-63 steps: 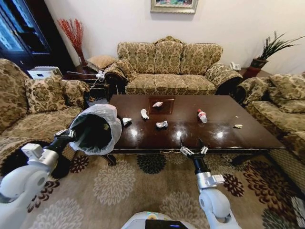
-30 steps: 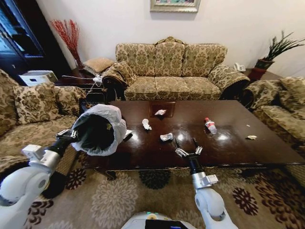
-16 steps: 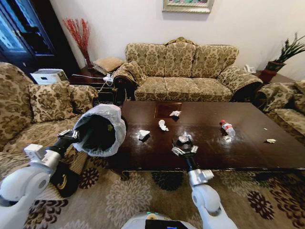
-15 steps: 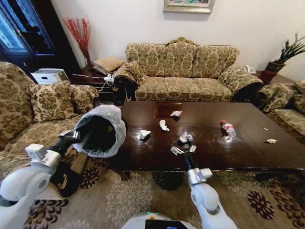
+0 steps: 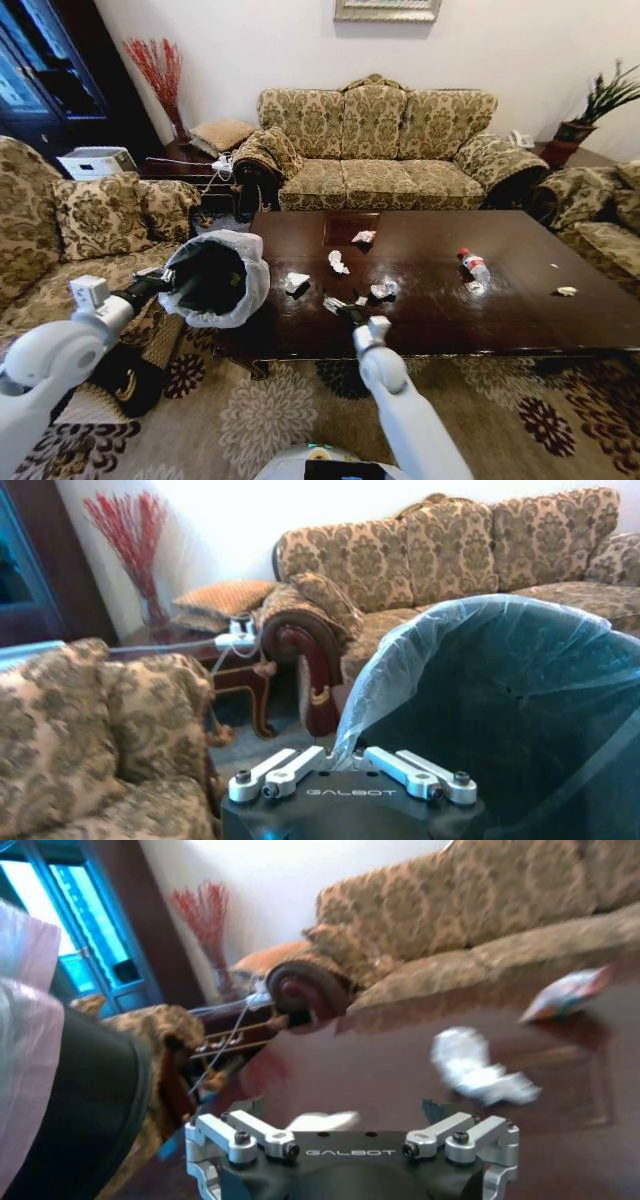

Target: Move to the front of the table and place the trash on the table into the trash bin.

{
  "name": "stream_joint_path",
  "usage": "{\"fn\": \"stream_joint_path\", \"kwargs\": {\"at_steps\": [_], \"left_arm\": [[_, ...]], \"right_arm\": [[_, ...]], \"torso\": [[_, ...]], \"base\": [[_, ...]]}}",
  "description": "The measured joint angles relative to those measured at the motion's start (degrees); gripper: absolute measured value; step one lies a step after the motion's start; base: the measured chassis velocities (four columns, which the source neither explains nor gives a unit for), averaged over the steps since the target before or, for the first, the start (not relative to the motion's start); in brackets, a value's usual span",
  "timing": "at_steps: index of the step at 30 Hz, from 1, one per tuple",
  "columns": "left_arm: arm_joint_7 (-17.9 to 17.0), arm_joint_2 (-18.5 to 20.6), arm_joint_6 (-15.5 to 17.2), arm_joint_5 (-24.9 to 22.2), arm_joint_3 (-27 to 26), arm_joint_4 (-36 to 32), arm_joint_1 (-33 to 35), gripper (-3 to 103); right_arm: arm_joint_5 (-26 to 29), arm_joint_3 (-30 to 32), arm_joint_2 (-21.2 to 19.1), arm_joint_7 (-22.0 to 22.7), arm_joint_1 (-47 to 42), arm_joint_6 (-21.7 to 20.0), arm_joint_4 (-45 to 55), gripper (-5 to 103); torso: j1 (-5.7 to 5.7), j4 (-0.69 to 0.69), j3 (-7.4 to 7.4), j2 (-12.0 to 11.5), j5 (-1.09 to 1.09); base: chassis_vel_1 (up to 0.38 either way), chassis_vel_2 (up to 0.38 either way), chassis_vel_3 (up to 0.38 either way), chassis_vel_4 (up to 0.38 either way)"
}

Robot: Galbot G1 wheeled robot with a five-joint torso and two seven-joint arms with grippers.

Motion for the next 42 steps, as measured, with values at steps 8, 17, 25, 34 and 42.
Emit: {"fn": "stream_joint_path", "kwargs": {"at_steps": [8,17,25,34,42], "left_arm": [[-0.1,1.8,-0.6,-0.4,-0.5,0.5,-0.6,2],[-0.2,2.5,-1.1,-0.8,0.2,0.1,-0.7,2],[-0.4,2.8,-1.2,-1.3,0.3,0.0,-0.7,2],[-0.3,3.0,-1.4,-1.3,1.6,0.6,-1.4,2],[-0.2,2.6,-1.8,-1.1,1.9,1.0,-1.3,2]], "right_arm": [[-0.6,-4.2,5.3,4.3,7.0,2.9,-12.4,100],[-0.2,-7.9,5.3,4.7,12.6,4.9,-19.4,100],[2.2,-9.9,5.3,6.1,18.0,4.0,-25.9,101],[2.0,-9.3,5.6,5.3,21.0,5.2,-31.8,88],[2.3,-8.7,5.4,4.3,21.3,5.5,-32.6,55]], "torso": [[0.03,-0.06,0.01,0.0,0.03],[0.01,-0.05,0.00,0.0,0.01],[0.02,-0.05,0.00,0.0,0.02],[0.02,-0.06,0.00,0.0,0.03],[0.01,-0.05,0.00,0.0,0.02]], "base": [[0.007,0.001,0.000,0.000],[0.000,0.000,0.000,0.000],[0.000,0.000,0.000,0.000],[0.000,0.000,0.000,0.000],[0.000,0.000,0.000,0.000]]}}
